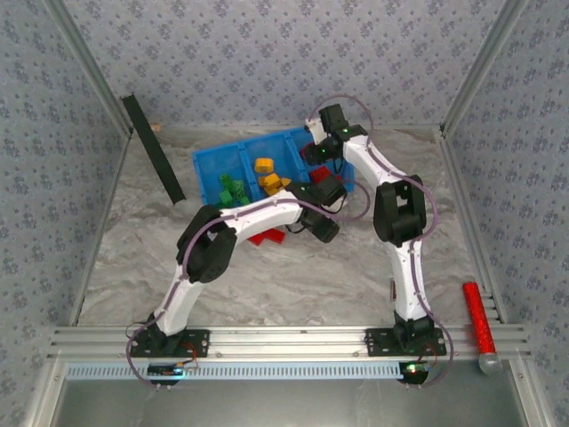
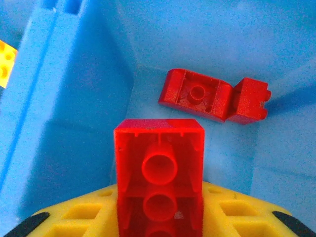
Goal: Sort the legos into containers by color
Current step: Place the lego in the container, then pick up the lego from the center of the table.
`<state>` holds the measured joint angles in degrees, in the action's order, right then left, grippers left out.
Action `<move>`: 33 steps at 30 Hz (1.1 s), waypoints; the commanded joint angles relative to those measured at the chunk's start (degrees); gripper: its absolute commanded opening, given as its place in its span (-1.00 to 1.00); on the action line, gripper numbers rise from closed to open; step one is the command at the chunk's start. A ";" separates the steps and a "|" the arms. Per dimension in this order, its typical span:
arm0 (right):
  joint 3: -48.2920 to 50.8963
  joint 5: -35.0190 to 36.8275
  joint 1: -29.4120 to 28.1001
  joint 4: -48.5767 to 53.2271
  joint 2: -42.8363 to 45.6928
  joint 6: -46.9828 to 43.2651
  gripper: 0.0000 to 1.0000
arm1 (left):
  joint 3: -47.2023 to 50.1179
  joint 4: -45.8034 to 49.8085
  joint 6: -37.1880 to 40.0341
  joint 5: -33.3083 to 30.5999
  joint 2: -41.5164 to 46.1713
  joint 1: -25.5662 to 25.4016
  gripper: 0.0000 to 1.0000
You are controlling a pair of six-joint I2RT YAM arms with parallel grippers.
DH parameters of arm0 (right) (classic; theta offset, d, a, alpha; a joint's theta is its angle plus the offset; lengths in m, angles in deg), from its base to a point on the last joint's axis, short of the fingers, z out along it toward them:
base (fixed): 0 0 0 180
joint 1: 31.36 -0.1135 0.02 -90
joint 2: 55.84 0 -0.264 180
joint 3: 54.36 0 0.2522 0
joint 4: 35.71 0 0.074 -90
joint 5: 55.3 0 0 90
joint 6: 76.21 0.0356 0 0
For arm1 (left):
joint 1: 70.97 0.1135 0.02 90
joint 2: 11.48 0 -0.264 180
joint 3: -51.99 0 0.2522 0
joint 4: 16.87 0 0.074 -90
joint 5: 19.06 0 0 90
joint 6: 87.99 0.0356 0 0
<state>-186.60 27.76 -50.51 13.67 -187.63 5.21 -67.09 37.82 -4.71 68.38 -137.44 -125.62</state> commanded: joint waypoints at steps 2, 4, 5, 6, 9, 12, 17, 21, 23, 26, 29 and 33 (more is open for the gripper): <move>-0.68 -1.83 0.77 1.47 0.03 -1.53 -0.04 | -6.12 1.00 0.71 -4.27 -4.89 0.42 0.24; -0.15 -2.35 0.87 1.66 0.37 -1.83 0.04 | -9.15 1.44 0.57 -4.88 -6.56 0.67 0.25; 0.29 -2.32 0.90 1.65 0.72 -2.03 0.07 | -10.12 1.70 0.48 -5.21 -7.43 0.78 0.26; 1.13 -1.95 0.93 1.44 1.38 -2.23 0.08 | -11.19 2.01 0.71 -5.93 -8.21 1.02 0.27; 4.10 -2.88 1.14 0.04 4.10 -1.04 0.10 | -14.18 3.26 0.54 -8.32 -10.24 1.60 0.29; 4.36 -3.73 1.34 1.68 6.69 0.95 0.13 | -15.90 3.67 0.14 -8.57 -11.55 2.37 0.30; 4.85 -7.36 2.06 5.54 12.04 5.95 0.17 | -16.85 3.58 -0.47 -7.36 -13.06 3.72 0.31; 9.59 -8.88 2.87 4.10 18.18 7.80 0.20 | -17.70 2.93 0.31 -6.05 -14.29 4.29 0.32; 11.32 -9.20 3.19 3.94 20.93 8.22 0.22 | -18.77 2.64 0.80 -5.39 -15.12 4.45 0.32; 14.41 -8.88 3.55 3.96 24.80 8.31 0.24 | -21.73 3.20 0.91 -4.00 -17.04 4.70 0.33; 17.52 -7.99 3.99 4.11 27.88 8.34 0.24 | -25.08 4.61 0.81 -2.48 -19.40 4.77 0.33; 20.98 -6.69 4.98 4.54 30.80 8.32 0.26 | -26.51 5.23 -0.28 -1.40 -20.98 4.82 0.33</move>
<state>-167.93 20.33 -46.58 16.73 -158.91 12.57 -91.38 40.79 -4.82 65.78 -157.02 -121.23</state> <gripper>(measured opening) 0.626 0.665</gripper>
